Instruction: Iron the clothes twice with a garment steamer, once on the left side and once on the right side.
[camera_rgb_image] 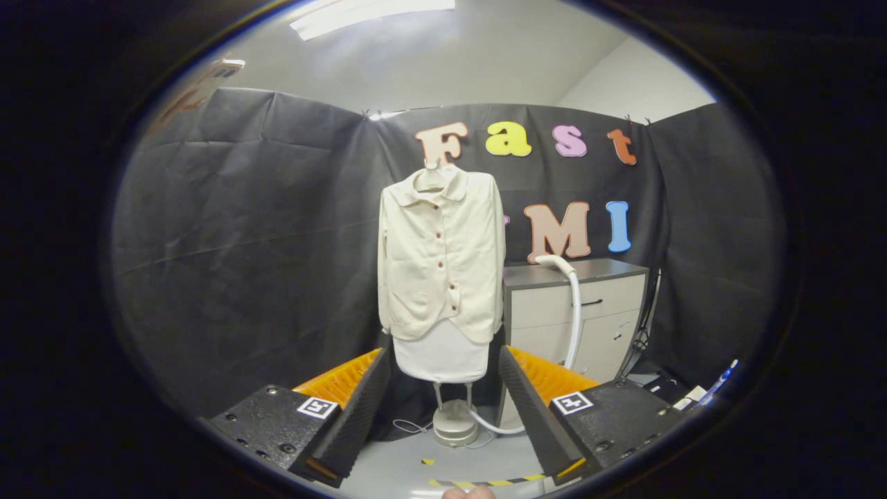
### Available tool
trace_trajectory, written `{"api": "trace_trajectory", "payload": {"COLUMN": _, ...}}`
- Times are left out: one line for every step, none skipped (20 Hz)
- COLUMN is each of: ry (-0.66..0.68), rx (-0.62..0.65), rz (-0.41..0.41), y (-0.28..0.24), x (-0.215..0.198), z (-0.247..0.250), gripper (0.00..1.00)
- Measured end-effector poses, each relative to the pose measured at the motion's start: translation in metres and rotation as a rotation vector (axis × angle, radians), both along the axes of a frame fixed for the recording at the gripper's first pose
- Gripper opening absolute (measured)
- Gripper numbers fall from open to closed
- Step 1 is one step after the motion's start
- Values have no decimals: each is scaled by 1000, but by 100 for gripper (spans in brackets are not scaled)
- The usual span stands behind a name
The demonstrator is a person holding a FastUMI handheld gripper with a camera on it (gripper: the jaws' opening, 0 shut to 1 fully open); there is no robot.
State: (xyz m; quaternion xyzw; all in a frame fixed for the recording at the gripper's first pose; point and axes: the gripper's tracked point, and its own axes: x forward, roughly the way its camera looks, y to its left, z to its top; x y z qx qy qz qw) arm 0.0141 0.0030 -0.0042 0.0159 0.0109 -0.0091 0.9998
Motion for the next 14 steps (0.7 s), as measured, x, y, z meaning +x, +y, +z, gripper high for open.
{"api": "trace_trajectory", "payload": {"ry": 1, "rx": 0, "rz": -4, "y": 0, "x": 2, "z": 0, "gripper": 97}}
{"api": "trace_trajectory", "payload": {"ry": 3, "rx": 0, "rz": -6, "y": 0, "x": 5, "z": -1, "gripper": 97}}
{"api": "trace_trajectory", "payload": {"ry": 5, "rx": 1, "rz": -10, "y": 3, "x": 9, "z": -1, "gripper": 97}}
{"api": "trace_trajectory", "payload": {"ry": 7, "rx": 1, "rz": -14, "y": 5, "x": 11, "z": -2, "gripper": 97}}
{"api": "trace_trajectory", "payload": {"ry": 9, "rx": 0, "rz": -18, "y": 7, "x": 14, "z": -3, "gripper": 97}}
{"api": "trace_trajectory", "payload": {"ry": 9, "rx": -1, "rz": -24, "y": 7, "x": 18, "z": -4, "gripper": 97}}
{"api": "trace_trajectory", "payload": {"ry": 10, "rx": 0, "rz": -31, "y": 7, "x": 21, "z": -4, "gripper": 97}}
{"api": "trace_trajectory", "payload": {"ry": 10, "rx": 7, "rz": -38, "y": 9, "x": 23, "z": -2, "gripper": 97}}
{"api": "trace_trajectory", "payload": {"ry": 8, "rx": 11, "rz": -45, "y": 11, "x": 27, "z": -3, "gripper": 97}}
{"api": "trace_trajectory", "payload": {"ry": 5, "rx": 9, "rz": -51, "y": 12, "x": 30, "z": -2, "gripper": 97}}
{"api": "trace_trajectory", "payload": {"ry": 4, "rx": 2, "rz": -59, "y": 11, "x": 34, "z": -2, "gripper": 97}}
{"api": "trace_trajectory", "payload": {"ry": 7, "rx": -7, "rz": -63, "y": 10, "x": 37, "z": -2, "gripper": 97}}
{"api": "trace_trajectory", "payload": {"ry": 13, "rx": -12, "rz": -65, "y": 10, "x": 43, "z": -5, "gripper": 97}}
{"api": "trace_trajectory", "payload": {"ry": 16, "rx": -11, "rz": -68, "y": 8, "x": 48, "z": -6, "gripper": 97}}
